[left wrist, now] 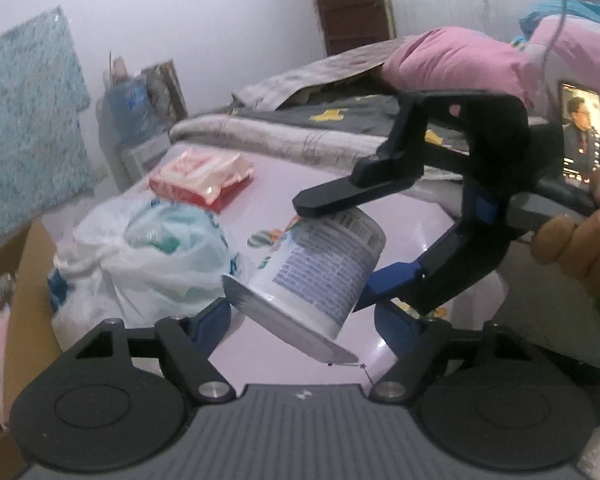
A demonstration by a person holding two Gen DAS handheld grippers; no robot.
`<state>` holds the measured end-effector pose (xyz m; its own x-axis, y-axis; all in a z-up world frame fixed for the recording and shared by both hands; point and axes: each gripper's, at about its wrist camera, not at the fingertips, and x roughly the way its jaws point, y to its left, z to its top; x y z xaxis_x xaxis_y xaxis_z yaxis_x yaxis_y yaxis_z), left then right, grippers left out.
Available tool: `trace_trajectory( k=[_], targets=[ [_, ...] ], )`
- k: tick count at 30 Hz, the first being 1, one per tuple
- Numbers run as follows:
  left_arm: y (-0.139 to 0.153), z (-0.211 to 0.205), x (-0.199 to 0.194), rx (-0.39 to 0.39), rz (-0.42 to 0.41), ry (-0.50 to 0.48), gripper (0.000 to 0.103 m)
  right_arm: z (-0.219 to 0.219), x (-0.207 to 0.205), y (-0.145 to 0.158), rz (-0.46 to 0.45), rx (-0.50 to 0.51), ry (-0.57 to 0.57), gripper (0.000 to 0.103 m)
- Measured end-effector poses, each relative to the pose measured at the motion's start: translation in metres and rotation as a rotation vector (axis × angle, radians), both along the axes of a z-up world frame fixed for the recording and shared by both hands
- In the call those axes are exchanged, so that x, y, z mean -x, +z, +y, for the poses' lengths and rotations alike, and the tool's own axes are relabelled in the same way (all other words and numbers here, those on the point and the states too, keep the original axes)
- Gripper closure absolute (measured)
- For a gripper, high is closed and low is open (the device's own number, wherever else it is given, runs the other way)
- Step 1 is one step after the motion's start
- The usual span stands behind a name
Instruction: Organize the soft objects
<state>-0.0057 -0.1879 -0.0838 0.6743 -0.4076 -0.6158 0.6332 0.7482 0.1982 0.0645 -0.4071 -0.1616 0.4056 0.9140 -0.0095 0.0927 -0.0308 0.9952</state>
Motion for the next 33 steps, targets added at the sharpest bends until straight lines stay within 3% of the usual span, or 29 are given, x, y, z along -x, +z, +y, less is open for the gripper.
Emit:
trace_trajectory(
  k=[3,4,5,9,11,13,21,24,26,28,33],
  targets=[
    [-0.005,0.006,-0.009,0.007,0.028,0.033,0.044,-0.003,-0.006,-0.014,0.049,-0.007,-0.007,0.048],
    [-0.006,0.009,-0.013,0.026,0.061,0.025,0.059,-0.003,-0.008,-0.017,0.06,-0.002,-0.004,0.048],
    [-0.007,0.012,-0.017,0.045,0.096,0.03,0.066,-0.001,-0.012,-0.019,0.068,0.011,-0.001,0.048],
    [-0.017,0.013,-0.028,0.052,0.132,0.096,0.071,0.009,-0.028,-0.021,0.09,0.089,0.021,0.049],
    [-0.018,0.016,-0.033,0.082,0.162,0.105,0.089,0.014,-0.035,-0.02,0.09,0.121,0.025,0.049],
    [-0.018,0.016,-0.035,0.094,0.166,0.105,0.094,0.017,-0.041,-0.016,0.083,0.138,0.025,0.048],
    [-0.024,0.013,-0.042,0.074,0.167,0.133,0.091,-0.006,-0.034,0.013,0.008,0.295,-0.073,0.044],
    [-0.026,0.013,-0.041,0.072,0.169,0.134,0.077,-0.022,-0.023,0.03,-0.043,0.383,-0.128,0.042],
    [-0.027,0.014,-0.038,0.075,0.167,0.134,0.057,-0.028,-0.017,0.041,-0.082,0.448,-0.147,0.04],
    [-0.028,0.015,-0.036,0.074,0.163,0.132,0.052,-0.029,-0.014,0.053,-0.127,0.52,-0.148,0.037],
    [-0.037,0.018,-0.041,0.074,0.19,0.164,0.052,-0.009,-0.021,0.078,-0.245,0.704,-0.102,0.035]
  ],
)
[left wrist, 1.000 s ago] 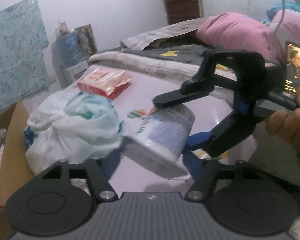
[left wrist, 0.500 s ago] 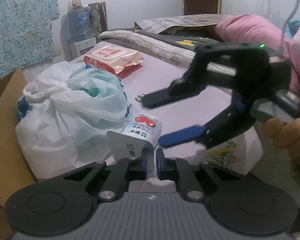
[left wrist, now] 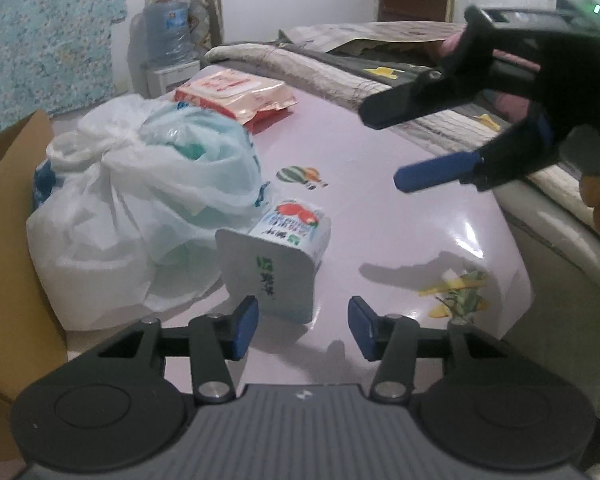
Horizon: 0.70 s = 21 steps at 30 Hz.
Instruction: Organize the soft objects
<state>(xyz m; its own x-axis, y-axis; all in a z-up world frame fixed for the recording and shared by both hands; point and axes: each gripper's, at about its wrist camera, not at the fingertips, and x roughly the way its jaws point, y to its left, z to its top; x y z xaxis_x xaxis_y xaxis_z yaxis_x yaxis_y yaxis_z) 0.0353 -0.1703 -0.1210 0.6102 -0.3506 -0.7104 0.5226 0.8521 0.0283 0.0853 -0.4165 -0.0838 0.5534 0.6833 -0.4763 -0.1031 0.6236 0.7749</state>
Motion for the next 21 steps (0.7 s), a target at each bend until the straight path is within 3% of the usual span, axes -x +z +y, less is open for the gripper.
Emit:
trace_trajectory(
  k=[4,8,11,15,21],
  targets=[
    [0.002,0.004,-0.002,0.027,-0.029,0.026,0.056,0.037,-0.016,0.008,-0.033,0.119,0.047,0.036],
    [0.008,0.006,-0.003,0.068,-0.062,0.015,0.066,0.057,-0.03,0.006,-0.035,0.139,0.091,0.037],
    [0.012,0.003,-0.005,0.079,-0.078,0.005,0.067,0.062,-0.041,0.003,-0.036,0.175,0.077,0.039],
    [0.012,-0.002,-0.013,0.075,-0.076,0.019,0.067,0.052,-0.056,-0.014,0.029,0.102,0.053,0.048],
    [0.02,-0.012,-0.022,0.092,-0.091,0.011,0.067,0.024,-0.062,-0.034,0.108,-0.048,0.003,0.05]
  ],
)
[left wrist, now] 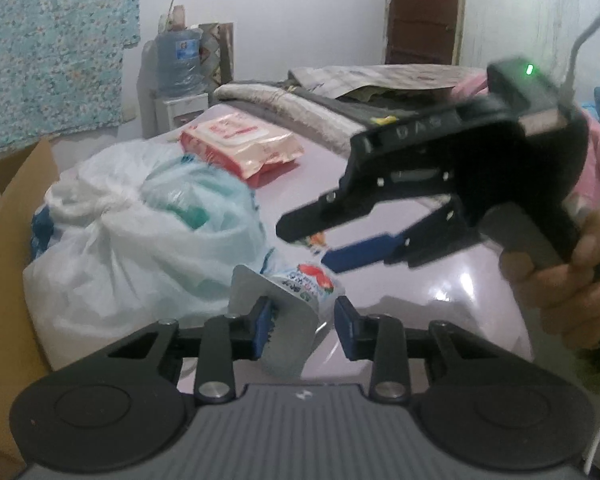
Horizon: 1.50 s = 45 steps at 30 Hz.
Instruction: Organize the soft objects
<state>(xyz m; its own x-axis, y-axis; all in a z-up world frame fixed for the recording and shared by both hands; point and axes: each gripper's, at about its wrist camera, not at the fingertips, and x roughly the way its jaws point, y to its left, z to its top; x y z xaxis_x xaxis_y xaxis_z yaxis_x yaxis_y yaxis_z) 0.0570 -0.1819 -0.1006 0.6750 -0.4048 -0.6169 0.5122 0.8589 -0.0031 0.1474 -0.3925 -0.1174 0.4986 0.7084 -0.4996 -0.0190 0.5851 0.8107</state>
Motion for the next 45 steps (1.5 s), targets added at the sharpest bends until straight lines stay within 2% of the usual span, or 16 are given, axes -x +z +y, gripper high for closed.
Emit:
trace_trajectory(
  k=[4,9,12,15,16,21,25,29,36,38,41,43,45],
  targets=[
    [0.006,-0.019,-0.002,-0.015,-0.035,-0.043,0.066,-0.017,0.001,-0.014,0.044,-0.061,-0.038,0.05],
    [0.006,-0.042,-0.005,-0.039,-0.055,-0.092,0.061,-0.032,0.006,-0.023,0.071,-0.086,-0.078,0.051],
    [0.004,-0.048,-0.008,-0.036,-0.054,-0.106,0.056,-0.043,0.011,-0.018,0.047,-0.062,-0.114,0.051],
    [0.004,-0.052,-0.009,-0.029,-0.035,-0.123,0.05,-0.054,0.017,-0.014,0.02,-0.094,-0.135,0.051],
    [0.004,-0.052,-0.008,-0.03,-0.037,-0.121,0.045,-0.057,0.018,-0.012,0.011,-0.092,-0.141,0.051],
    [0.01,-0.041,0.001,-0.025,-0.063,-0.091,0.035,-0.069,0.026,-0.004,-0.033,-0.104,-0.16,0.05],
    [0.007,-0.033,-0.003,-0.046,-0.044,-0.046,0.03,-0.071,0.031,0.001,-0.056,-0.096,-0.163,0.049],
    [-0.006,-0.038,-0.016,-0.101,0.006,-0.026,0.029,-0.066,0.028,0.0,-0.062,-0.07,-0.159,0.048],
    [-0.019,-0.048,-0.035,-0.105,0.013,-0.005,0.032,-0.049,0.016,0.0,-0.067,-0.039,-0.123,0.048],
    [-0.02,-0.048,-0.039,-0.097,0.013,0.006,0.037,-0.044,0.012,0.0,-0.074,-0.025,-0.111,0.048],
    [-0.021,-0.048,-0.044,-0.087,0.016,0.02,0.041,-0.034,0.005,0.002,-0.088,0.0,-0.087,0.052],
    [-0.022,-0.048,-0.047,-0.076,0.019,0.028,0.043,-0.029,0.002,0.003,-0.093,0.018,-0.073,0.063],
    [-0.022,-0.048,-0.049,-0.057,0.025,0.033,0.048,-0.025,0.0,0.003,-0.095,0.033,-0.064,0.068]
  ],
)
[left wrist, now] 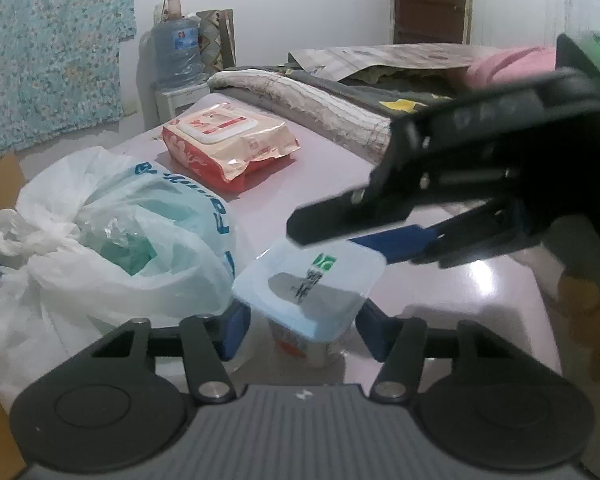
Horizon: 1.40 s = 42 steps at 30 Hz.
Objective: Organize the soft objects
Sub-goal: 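Close the left gripper on the yogurt cup rim and lift it, then carry the yogurt cup into the box and open the left gripper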
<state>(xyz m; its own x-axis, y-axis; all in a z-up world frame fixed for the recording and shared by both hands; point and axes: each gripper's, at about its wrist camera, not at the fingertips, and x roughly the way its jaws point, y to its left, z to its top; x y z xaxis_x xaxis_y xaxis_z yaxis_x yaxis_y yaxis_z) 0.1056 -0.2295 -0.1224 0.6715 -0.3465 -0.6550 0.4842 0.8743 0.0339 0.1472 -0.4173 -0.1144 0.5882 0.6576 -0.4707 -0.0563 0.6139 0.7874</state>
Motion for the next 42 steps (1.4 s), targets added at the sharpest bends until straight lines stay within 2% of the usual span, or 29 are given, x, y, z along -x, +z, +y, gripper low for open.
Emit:
trace_trajectory(
  k=[4,13,18,26,31,37,42],
  targets=[
    [0.0,0.004,-0.002,0.035,0.024,0.038,0.051,0.003,0.002,0.0,0.008,0.015,0.002,0.076],
    [0.014,0.011,0.011,0.073,0.04,0.043,0.051,0.004,0.019,0.014,0.002,0.013,-0.012,0.077],
    [0.036,0.019,0.026,0.115,0.025,0.048,0.051,0.008,0.039,0.04,-0.04,0.014,-0.009,0.077],
    [0.077,0.05,0.057,0.191,-0.042,0.086,0.051,0.031,0.067,0.09,-0.139,0.03,0.033,0.077],
    [0.102,0.081,0.073,0.222,-0.098,0.152,0.051,0.062,0.071,0.121,-0.197,0.021,0.094,0.077],
    [0.131,0.138,0.085,0.223,-0.155,0.278,0.051,0.125,0.06,0.154,-0.259,0.0,0.219,0.076],
    [0.146,0.192,0.083,0.209,-0.151,0.396,0.051,0.189,0.04,0.168,-0.261,-0.04,0.333,0.076]
  ],
)
